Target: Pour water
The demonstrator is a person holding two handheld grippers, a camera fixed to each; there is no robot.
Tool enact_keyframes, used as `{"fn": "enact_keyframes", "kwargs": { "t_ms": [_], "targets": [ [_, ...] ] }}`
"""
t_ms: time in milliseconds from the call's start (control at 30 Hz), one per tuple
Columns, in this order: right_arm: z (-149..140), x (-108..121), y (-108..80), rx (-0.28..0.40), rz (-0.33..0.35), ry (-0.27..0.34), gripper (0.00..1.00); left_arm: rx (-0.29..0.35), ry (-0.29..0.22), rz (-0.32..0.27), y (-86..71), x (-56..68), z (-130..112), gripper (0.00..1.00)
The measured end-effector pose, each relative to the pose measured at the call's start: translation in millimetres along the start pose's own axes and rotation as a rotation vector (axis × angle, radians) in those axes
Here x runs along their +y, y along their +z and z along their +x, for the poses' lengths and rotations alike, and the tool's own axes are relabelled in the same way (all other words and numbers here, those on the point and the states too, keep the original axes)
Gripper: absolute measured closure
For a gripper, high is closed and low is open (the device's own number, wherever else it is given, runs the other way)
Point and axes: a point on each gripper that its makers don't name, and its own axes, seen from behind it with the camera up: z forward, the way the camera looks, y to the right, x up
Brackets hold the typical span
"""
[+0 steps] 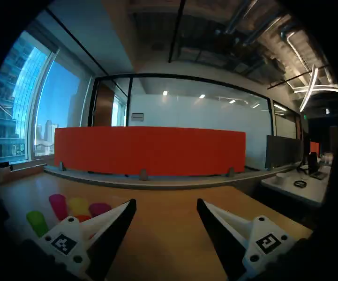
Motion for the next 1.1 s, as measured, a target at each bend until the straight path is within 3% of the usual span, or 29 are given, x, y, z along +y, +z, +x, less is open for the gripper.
{"fn": "enact_keyframes", "kwargs": {
  "t_ms": [200, 500, 1100],
  "targets": [
    [4, 5, -3.6, 0.017, -0.012, 0.007, 0.0, 0.007, -0.023, 0.03, 1.6, -8.6, -9, 0.15],
    [8, 15, -4.4, 0.008, -0.038, 0.021, 0.0, 0.005, 0.002, 0.068, 2.5, -21.3, -24, 0.15],
    [10, 13, -4.3, 0.002, -0.043, 0.001, 0.0, -0.007, 0.003, 0.078, 6.0, -28.8, -45, 0.15]
  ]
}}
